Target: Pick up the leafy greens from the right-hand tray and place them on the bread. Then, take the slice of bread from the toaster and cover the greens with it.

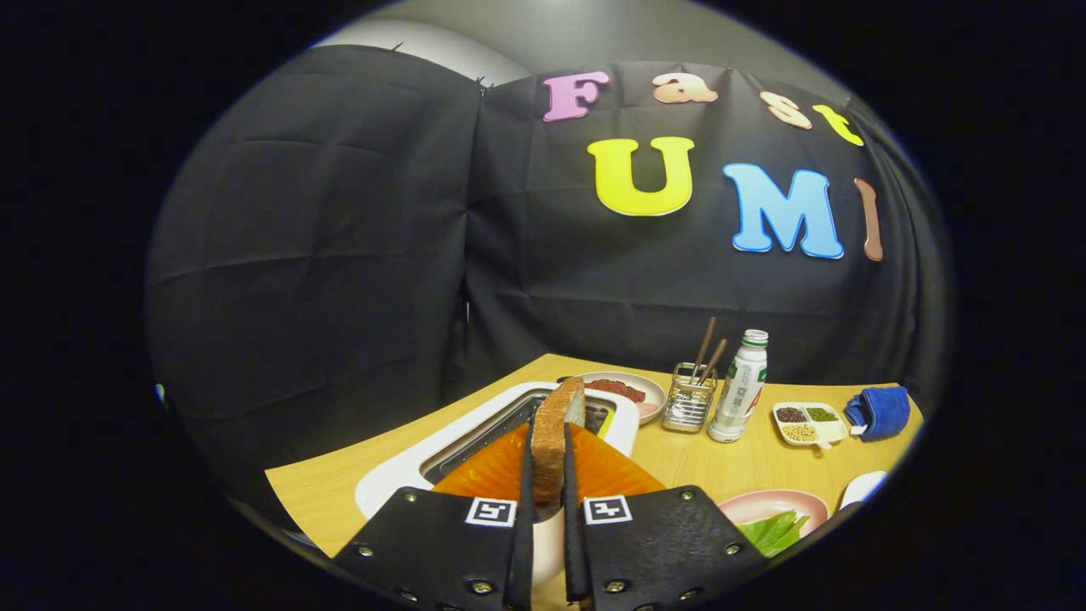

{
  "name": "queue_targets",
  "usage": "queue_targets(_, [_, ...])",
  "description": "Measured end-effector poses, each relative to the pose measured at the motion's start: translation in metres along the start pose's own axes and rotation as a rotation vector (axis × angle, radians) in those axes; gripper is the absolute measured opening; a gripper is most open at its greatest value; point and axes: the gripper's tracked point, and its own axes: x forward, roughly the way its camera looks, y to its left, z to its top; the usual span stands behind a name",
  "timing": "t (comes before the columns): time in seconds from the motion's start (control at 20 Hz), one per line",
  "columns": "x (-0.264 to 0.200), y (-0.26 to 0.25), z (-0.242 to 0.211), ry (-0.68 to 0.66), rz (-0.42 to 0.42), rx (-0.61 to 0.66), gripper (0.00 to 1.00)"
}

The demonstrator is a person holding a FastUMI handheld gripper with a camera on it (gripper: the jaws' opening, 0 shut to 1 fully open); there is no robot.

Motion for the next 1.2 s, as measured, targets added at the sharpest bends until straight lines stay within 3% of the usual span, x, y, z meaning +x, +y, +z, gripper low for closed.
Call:
queue_targets(0.7, [-0.051,-0.021,0.075,-0.146,0.124,0.203,0.15])
queue_targets(0.95, [-0.09,-0.061,0.086,-0.212,0.067,0.163,0.15])
queue_targets(1.2, [-0.107,-0.11,0.038,-0.148,0.004,0.204,0.14])
